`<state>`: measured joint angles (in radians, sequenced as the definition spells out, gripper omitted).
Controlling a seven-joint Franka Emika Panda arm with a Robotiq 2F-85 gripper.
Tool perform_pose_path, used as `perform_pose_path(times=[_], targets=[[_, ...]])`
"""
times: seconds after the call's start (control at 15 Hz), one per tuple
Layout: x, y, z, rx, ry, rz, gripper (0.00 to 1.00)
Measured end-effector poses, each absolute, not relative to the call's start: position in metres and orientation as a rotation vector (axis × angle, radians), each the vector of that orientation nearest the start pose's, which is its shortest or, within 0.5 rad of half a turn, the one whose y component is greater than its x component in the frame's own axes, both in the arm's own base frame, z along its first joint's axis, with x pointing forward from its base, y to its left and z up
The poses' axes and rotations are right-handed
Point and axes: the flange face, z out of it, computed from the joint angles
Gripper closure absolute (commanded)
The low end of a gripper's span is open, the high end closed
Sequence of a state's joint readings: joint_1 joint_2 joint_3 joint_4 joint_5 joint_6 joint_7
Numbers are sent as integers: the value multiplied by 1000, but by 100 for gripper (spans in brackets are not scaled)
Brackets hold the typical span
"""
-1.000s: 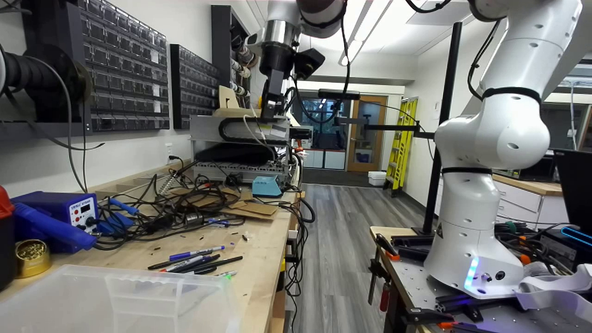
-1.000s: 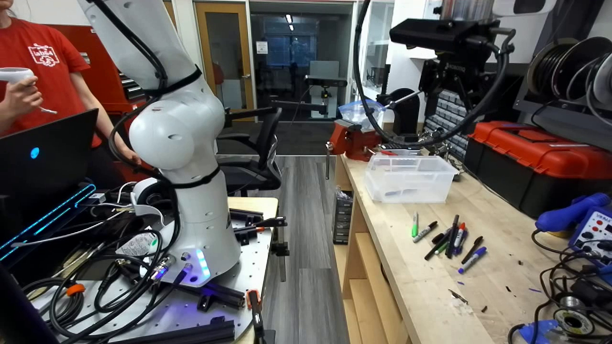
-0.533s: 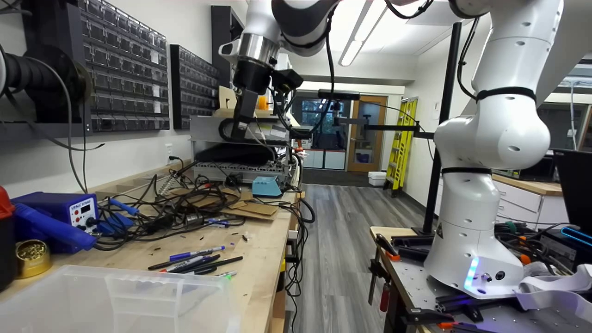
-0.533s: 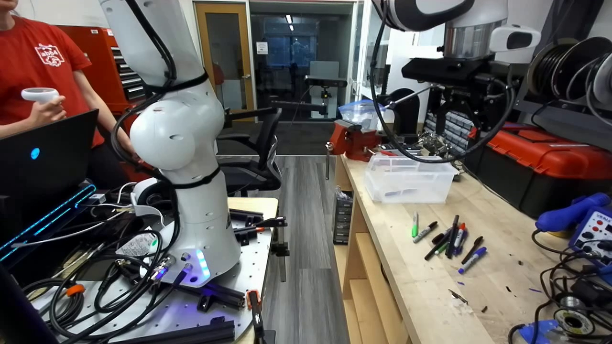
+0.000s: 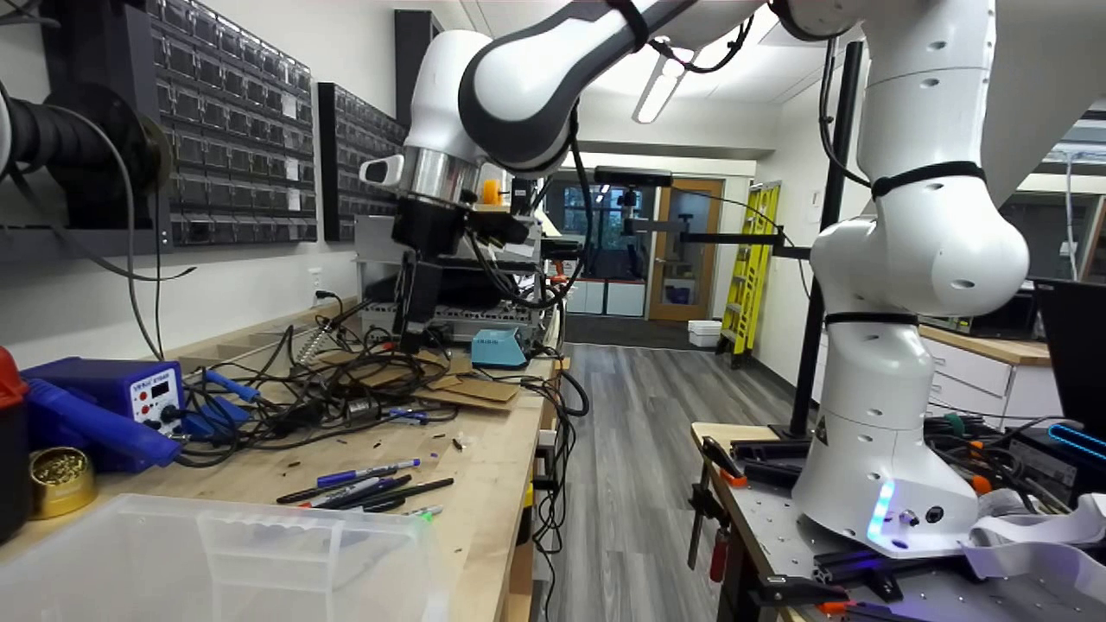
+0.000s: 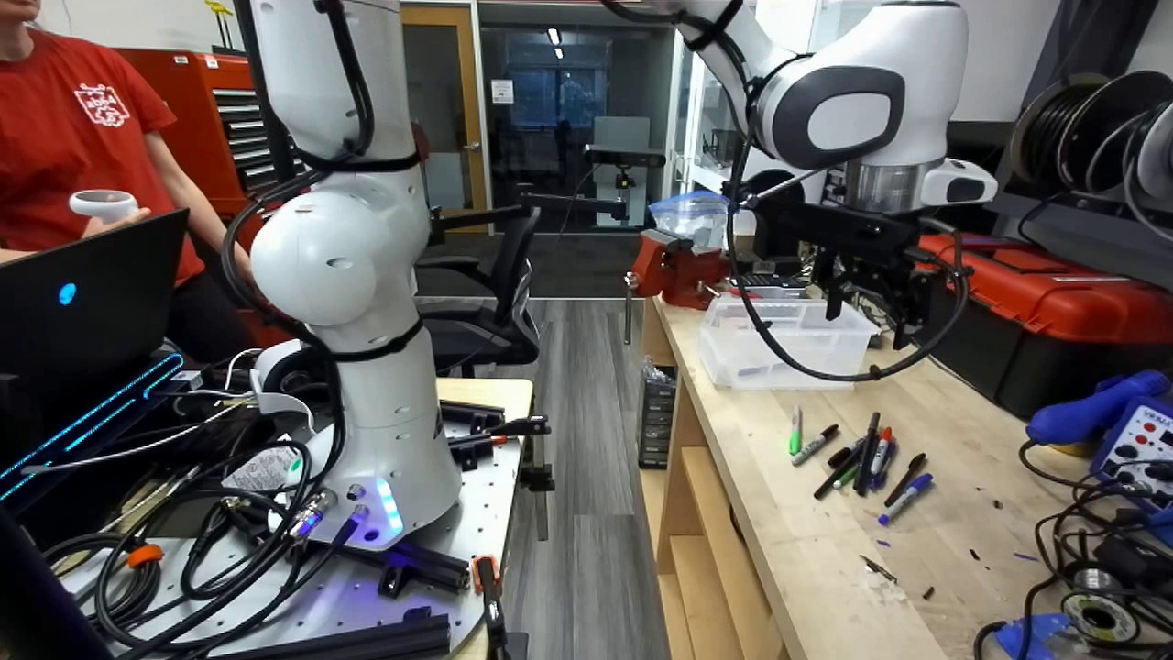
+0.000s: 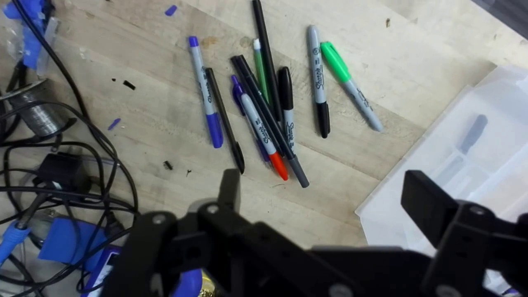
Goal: Put the green marker into the box.
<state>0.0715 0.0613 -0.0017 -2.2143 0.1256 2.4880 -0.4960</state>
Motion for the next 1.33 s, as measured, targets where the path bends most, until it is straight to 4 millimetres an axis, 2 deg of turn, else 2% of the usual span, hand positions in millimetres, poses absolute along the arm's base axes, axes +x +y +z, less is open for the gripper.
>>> perform_pose_path(times=[0.13, 0.33, 0.6, 0.87, 1.07, 1.33], targets=[[563, 46, 353, -2987, -762, -327, 0], [571, 59, 339, -2959, -853, -313, 0], [576, 79, 330, -2904, -1013, -308, 0], [572, 94, 324, -2832, -1189, -301, 0], [565, 99, 315, -2785, -1296, -282, 0], [564, 100, 313, -2782, -1302, -276, 0]])
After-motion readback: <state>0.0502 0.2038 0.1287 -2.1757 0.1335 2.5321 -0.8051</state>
